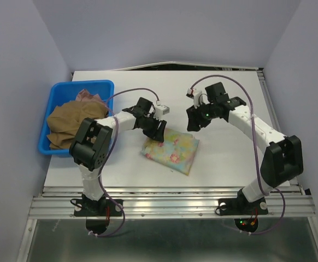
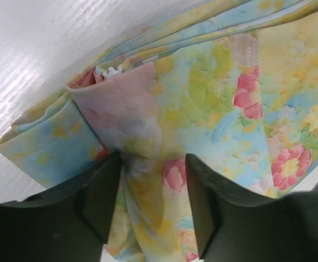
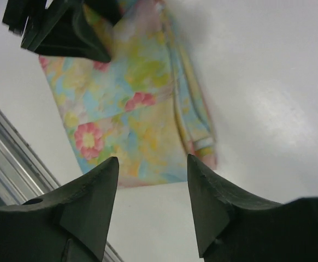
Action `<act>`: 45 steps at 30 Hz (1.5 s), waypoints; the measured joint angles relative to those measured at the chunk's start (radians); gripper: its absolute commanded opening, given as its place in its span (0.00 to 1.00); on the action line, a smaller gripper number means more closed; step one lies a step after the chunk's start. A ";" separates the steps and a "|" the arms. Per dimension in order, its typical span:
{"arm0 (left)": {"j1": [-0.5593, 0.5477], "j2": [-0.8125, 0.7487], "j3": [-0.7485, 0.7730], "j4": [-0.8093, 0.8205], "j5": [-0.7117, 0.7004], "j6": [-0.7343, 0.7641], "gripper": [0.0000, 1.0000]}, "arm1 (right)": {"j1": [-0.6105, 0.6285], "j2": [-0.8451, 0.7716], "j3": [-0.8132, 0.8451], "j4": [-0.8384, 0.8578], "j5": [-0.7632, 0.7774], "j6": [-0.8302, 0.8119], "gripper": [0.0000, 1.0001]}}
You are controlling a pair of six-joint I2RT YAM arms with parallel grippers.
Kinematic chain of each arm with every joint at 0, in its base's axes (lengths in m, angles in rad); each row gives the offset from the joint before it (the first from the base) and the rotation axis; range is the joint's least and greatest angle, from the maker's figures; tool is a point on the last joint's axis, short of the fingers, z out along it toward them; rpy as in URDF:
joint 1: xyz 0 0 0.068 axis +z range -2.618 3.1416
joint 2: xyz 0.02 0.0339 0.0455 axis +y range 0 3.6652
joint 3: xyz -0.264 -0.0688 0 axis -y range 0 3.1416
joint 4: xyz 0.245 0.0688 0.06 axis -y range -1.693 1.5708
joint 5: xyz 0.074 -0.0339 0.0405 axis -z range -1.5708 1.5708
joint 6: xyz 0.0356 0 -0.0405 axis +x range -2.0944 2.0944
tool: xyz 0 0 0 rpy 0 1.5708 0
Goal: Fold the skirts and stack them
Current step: Fold the skirt, then neatly place the folded skirt to the corner
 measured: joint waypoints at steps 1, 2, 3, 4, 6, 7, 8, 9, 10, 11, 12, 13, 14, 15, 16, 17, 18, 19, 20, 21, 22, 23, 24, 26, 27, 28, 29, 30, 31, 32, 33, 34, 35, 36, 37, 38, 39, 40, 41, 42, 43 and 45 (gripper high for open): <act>0.003 -0.001 0.006 -0.003 -0.002 0.004 0.80 | 0.024 -0.013 -0.029 -0.001 0.001 0.008 0.62; 0.004 -0.007 0.012 -0.006 -0.005 0.005 0.81 | 0.055 -0.023 -0.063 0.001 0.003 0.023 0.63; 0.005 -0.017 0.014 -0.010 -0.014 0.005 0.82 | 0.084 -0.023 -0.085 0.000 0.007 0.034 0.63; 0.006 -0.034 0.016 -0.016 -0.030 0.005 0.87 | 0.101 -0.021 -0.097 0.001 0.011 0.044 0.63; 0.010 -0.078 0.017 -0.029 -0.060 0.006 0.98 | 0.150 -0.006 -0.126 0.007 0.019 0.072 0.63; 0.010 -0.117 0.017 -0.034 -0.084 0.006 0.98 | 0.172 0.009 -0.131 0.011 0.026 0.090 0.64; 0.010 -0.166 0.017 -0.036 -0.108 0.006 0.98 | 0.181 0.019 -0.132 0.018 0.032 0.103 0.64; 0.011 -0.193 0.017 -0.037 -0.122 0.007 0.99 | 0.195 0.040 -0.132 0.038 0.044 0.119 0.65; 0.012 -0.251 0.017 -0.036 -0.148 0.008 0.98 | 0.200 0.056 -0.132 0.051 0.053 0.131 0.65; 0.013 -0.302 0.017 -0.032 -0.172 0.010 0.98 | 0.207 0.075 -0.132 0.063 0.065 0.141 0.64; 0.015 -0.345 0.017 -0.029 -0.194 0.013 0.98 | 0.212 0.097 -0.132 0.074 0.082 0.148 0.64; 0.018 -0.383 0.017 -0.026 -0.209 0.016 0.98 | 0.213 0.129 -0.129 0.080 0.104 0.153 0.64; 0.022 -0.423 0.017 -0.023 -0.226 0.020 0.98 | 0.214 0.150 -0.129 0.084 0.116 0.152 0.65; 0.029 -0.461 0.017 -0.022 -0.238 0.026 0.98 | 0.212 0.183 -0.129 0.084 0.133 0.138 0.65; 0.037 -0.486 0.017 -0.023 -0.245 0.033 0.98 | 0.212 0.201 -0.129 0.083 0.141 0.126 0.65; 0.045 -0.503 0.017 -0.024 -0.249 0.040 0.98 | 0.208 0.229 -0.129 0.083 0.148 0.102 0.65; 0.051 -0.512 0.017 -0.027 -0.250 0.046 0.98 | 0.201 0.232 -0.126 0.083 0.150 0.079 0.65; 0.058 -0.520 0.017 -0.035 -0.250 0.057 0.98 | 0.190 0.227 -0.131 0.080 0.154 0.039 0.66; 0.064 -0.523 0.017 -0.042 -0.248 0.063 0.98 | 0.181 0.225 -0.135 0.076 0.157 0.014 0.65; 0.070 -0.527 0.014 -0.049 -0.248 0.072 0.99 | 0.168 0.222 -0.138 0.069 0.162 -0.030 0.66; 0.075 -0.534 0.008 -0.057 -0.248 0.082 0.98 | 0.145 0.217 -0.141 0.056 0.172 -0.093 0.66; 0.075 -0.542 0.001 -0.066 -0.246 0.092 0.98 | 0.116 0.215 -0.141 0.042 0.177 -0.148 0.66; 0.075 -0.549 -0.003 -0.078 -0.245 0.098 0.98 | 0.084 0.215 -0.140 0.032 0.182 -0.188 0.66; 0.075 -0.566 -0.011 -0.095 -0.245 0.118 0.98 | -0.007 0.215 -0.132 0.010 0.200 -0.296 0.67; 0.075 -0.572 -0.012 -0.102 -0.244 0.125 0.98 | -0.076 0.216 -0.121 -0.003 0.226 -0.356 0.68; 0.075 -0.579 -0.012 -0.106 -0.245 0.132 0.98 | -0.135 0.222 -0.098 -0.024 0.251 -0.412 0.70; 0.074 -0.585 -0.012 -0.108 -0.248 0.138 0.98 | -0.175 0.232 -0.072 -0.037 0.281 -0.444 0.71; 0.075 -0.591 -0.012 -0.110 -0.255 0.143 0.98 | -0.241 0.253 -0.014 -0.063 0.301 -0.474 0.75; 0.075 -0.594 -0.012 -0.111 -0.260 0.146 0.98 | -0.272 0.262 0.021 -0.068 0.318 -0.490 0.83; 0.075 -0.596 -0.012 -0.111 -0.267 0.148 0.98 | -0.297 0.269 0.054 -0.070 0.328 -0.499 0.87; 0.075 -0.598 -0.012 -0.112 -0.278 0.148 0.98 | -0.317 0.270 0.100 -0.075 0.340 -0.504 0.91; 0.075 -0.599 -0.012 -0.112 -0.286 0.150 0.98 | -0.323 0.269 0.129 -0.077 0.345 -0.500 0.99; 0.076 -0.600 -0.012 -0.112 -0.293 0.149 0.98 | -0.325 0.262 0.158 -0.076 0.348 -0.491 1.00; 0.076 -0.600 -0.012 -0.112 -0.298 0.148 0.98 | -0.323 0.253 0.183 -0.074 0.346 -0.480 1.00; 0.077 -0.600 -0.012 -0.112 -0.309 0.144 0.98 | -0.318 0.236 0.196 -0.066 0.340 -0.452 1.00; 0.080 -0.600 -0.012 -0.112 -0.314 0.142 0.98 | -0.310 0.207 0.196 -0.061 0.331 -0.401 0.99; 0.082 -0.600 -0.012 -0.112 -0.320 0.138 0.98 | -0.307 0.186 0.196 -0.061 0.327 -0.371 0.99; 0.082 -0.600 -0.012 -0.111 -0.327 0.133 0.98 | -0.304 0.163 0.195 -0.059 0.328 -0.314 0.99; 0.082 -0.600 -0.012 -0.111 -0.330 0.130 0.98 | -0.298 0.130 0.189 -0.051 0.331 -0.255 0.98; 0.086 -0.600 -0.012 -0.111 -0.335 0.125 0.98 | -0.296 0.111 0.182 -0.042 0.337 -0.216 0.97; 0.089 -0.600 -0.012 -0.109 -0.338 0.117 0.98 | -0.294 0.081 0.161 -0.027 0.348 -0.153 0.96; 0.090 -0.600 -0.012 -0.106 -0.343 0.103 0.98 | -0.294 0.043 0.104 0.003 0.367 -0.069 0.95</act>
